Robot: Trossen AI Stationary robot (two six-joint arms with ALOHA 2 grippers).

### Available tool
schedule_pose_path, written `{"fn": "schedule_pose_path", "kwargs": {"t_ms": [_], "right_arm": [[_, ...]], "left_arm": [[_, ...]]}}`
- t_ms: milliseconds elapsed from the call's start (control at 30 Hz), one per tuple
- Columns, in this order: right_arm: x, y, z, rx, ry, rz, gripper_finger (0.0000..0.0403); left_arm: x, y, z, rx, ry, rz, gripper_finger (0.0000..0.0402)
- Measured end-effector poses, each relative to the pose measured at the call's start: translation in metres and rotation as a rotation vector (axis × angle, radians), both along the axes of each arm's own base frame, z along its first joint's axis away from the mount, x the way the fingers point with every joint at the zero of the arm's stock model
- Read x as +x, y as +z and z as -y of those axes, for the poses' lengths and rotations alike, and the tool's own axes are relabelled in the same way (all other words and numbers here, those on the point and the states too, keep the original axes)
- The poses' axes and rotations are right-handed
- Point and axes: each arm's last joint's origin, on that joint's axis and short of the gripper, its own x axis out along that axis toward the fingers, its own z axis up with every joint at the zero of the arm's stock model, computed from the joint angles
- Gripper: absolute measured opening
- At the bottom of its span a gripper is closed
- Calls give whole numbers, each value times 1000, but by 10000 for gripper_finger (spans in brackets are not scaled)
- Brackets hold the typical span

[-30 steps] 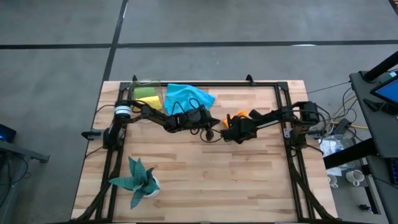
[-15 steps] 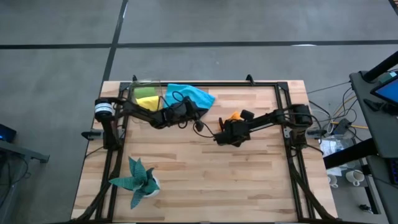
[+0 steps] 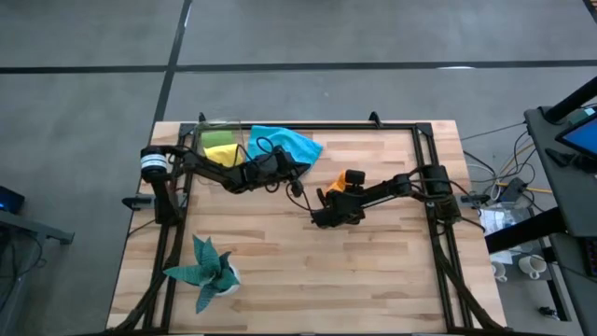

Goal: Roll microfiber towels into tight, uniform cylinder then place into a basket
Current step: Roll the orange microfiber towel

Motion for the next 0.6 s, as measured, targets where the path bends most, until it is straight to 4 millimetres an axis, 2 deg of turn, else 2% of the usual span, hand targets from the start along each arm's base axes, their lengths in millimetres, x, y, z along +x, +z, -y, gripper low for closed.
{"fn": "schedule_pose_path", "kwargs": {"t_ms": [233, 400, 600], "right_arm": [[5, 8, -15, 45, 138, 31, 14], [7, 6, -23, 62, 218, 19, 14], [-3, 5, -22, 0, 241, 10, 14]], "left_arm": [[-2, 1, 0, 68, 15, -1, 0], [-5, 2, 2, 155, -33, 22, 0], [-17, -4, 5, 225, -53, 89, 0]]}}
